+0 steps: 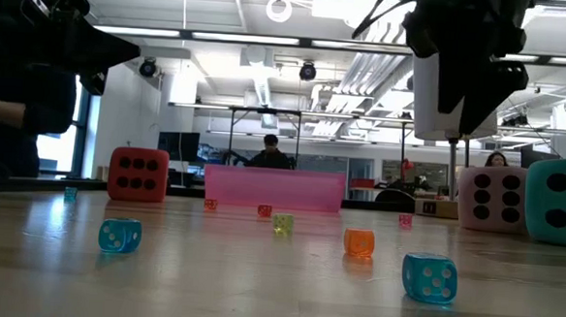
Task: Pick & Place Dice
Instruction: Put the large blue dice into the pink bin
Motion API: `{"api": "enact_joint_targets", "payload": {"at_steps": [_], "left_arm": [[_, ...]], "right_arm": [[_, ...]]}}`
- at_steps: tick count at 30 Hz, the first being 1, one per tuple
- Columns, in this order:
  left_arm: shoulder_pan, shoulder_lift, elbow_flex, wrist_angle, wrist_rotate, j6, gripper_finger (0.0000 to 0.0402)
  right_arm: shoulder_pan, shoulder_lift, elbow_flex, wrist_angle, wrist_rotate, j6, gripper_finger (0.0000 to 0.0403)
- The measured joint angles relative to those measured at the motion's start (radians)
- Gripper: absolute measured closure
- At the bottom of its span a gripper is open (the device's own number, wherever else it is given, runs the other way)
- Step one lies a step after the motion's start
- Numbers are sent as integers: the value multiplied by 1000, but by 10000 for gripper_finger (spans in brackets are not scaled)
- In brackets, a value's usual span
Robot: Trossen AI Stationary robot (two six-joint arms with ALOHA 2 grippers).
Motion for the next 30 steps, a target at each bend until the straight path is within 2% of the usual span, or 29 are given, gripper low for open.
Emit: {"api": "enact_joint_targets", "payload": {"at_steps": [4,9,16,19,24,30], "left_arm": [[0,0,0,0,0,0,401],[0,0,0,0,0,0,401],[0,0,0,0,0,0,401],[0,0,0,0,0,0,401],[0,0,0,0,0,0,401],[0,0,0,0,0,0,401]], "right_arm": [[9,-1,0,-6,14,-9,117],[22,-2,0,-96,26,-4,117],[27,-2,0,-60,23,18,113],[27,-2,0,-52,15,18,88],[24,-3,0,-39,-4,-6,12],[25,-5,0,-40,-10,19,16]]}}
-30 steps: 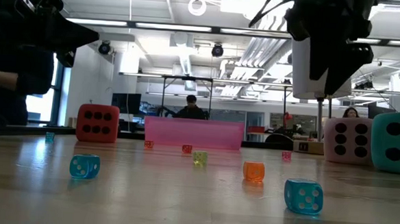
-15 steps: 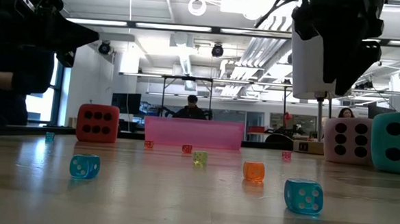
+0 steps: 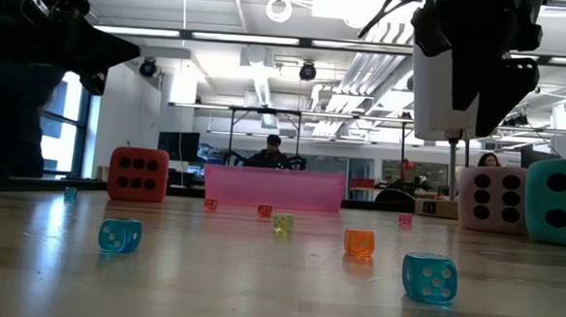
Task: Pick & Place Dice
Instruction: Put the large blue dice into the pink bin
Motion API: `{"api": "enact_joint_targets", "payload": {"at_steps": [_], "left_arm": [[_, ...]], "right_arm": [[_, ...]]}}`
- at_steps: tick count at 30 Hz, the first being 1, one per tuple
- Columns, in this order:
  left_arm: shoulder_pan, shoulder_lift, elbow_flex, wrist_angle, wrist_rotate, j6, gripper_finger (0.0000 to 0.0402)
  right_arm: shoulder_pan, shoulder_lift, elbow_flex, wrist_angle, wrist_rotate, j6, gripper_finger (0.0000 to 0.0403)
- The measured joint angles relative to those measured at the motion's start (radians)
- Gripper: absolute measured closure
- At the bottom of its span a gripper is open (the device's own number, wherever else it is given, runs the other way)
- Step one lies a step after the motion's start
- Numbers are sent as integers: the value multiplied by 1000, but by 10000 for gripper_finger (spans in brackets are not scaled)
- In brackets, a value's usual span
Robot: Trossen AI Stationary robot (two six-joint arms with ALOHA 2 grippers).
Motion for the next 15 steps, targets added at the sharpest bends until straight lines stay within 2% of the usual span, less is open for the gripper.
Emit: {"api": "enact_joint_targets", "payload": {"at_steps": [4,15], "left_arm": [[0,0,0,0,0,0,401],[0,0,0,0,0,0,401]], "right_arm": [[8,-30,0,-22,-16,7,8],[78,-134,0,-226,-46,72,3]]}}
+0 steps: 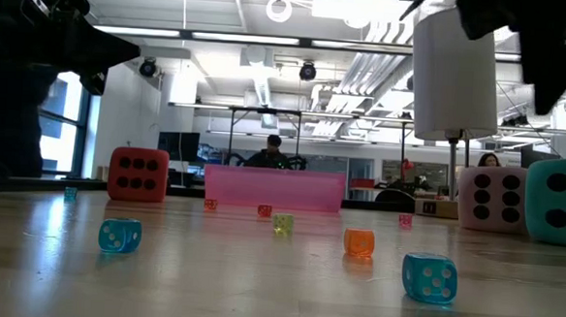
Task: Pick & Place Dice
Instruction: Put the large blue dice into the pink bin
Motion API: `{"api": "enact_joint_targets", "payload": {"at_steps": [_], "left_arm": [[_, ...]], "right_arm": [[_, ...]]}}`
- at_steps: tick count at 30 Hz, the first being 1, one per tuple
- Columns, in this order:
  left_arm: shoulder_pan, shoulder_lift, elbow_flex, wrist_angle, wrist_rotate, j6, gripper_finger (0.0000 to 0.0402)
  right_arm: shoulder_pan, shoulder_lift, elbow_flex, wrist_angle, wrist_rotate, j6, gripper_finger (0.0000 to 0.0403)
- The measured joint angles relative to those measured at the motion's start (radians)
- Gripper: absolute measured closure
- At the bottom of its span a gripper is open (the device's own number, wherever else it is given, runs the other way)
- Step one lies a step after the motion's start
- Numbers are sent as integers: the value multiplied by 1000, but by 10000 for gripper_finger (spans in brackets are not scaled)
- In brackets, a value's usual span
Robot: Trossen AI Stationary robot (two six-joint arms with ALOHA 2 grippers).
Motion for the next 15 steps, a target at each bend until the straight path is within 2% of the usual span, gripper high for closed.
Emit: {"api": "enact_joint_targets", "payload": {"at_steps": [7,15], "left_arm": [[0,0,0,0,0,0,401],[0,0,0,0,0,0,401]], "right_arm": [[46,-3,-9,-87,-2,-8,3],[48,-3,-125,-29,-62,-18,3]]}}
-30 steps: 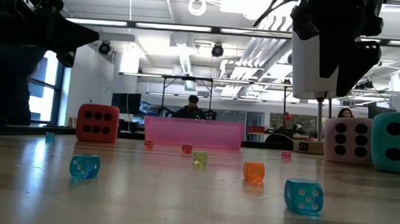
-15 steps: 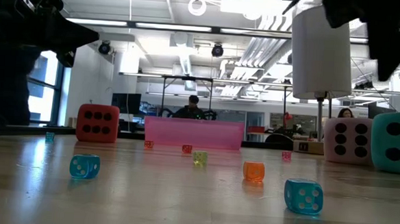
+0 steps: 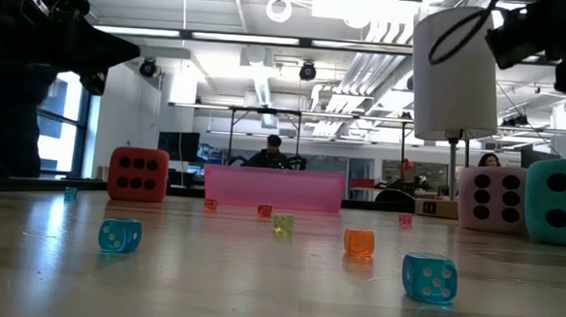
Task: Pick & Place Dice
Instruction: Put the large blue dice into the pink bin
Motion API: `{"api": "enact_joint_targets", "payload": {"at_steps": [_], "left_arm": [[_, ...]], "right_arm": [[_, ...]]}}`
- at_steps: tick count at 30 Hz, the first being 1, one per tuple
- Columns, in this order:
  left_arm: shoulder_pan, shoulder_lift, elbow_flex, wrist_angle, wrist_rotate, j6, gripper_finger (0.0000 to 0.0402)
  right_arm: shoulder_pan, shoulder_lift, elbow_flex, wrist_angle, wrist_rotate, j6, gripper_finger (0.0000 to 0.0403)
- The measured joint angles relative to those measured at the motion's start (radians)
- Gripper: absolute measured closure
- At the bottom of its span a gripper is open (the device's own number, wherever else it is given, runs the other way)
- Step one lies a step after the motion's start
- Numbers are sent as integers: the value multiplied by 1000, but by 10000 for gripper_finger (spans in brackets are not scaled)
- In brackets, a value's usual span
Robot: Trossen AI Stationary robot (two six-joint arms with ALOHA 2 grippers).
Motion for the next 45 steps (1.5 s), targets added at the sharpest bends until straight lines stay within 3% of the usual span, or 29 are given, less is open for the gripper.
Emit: {"api": "enact_joint_targets", "payload": {"at_steps": [26,45], "left_arm": [[0,0,0,0,0,0,401],[0,0,0,0,0,0,401]], "right_arm": [[-56,-26,-71,1,59,-75,3],[-126,-26,-268,257,-29,-129,3]]}}
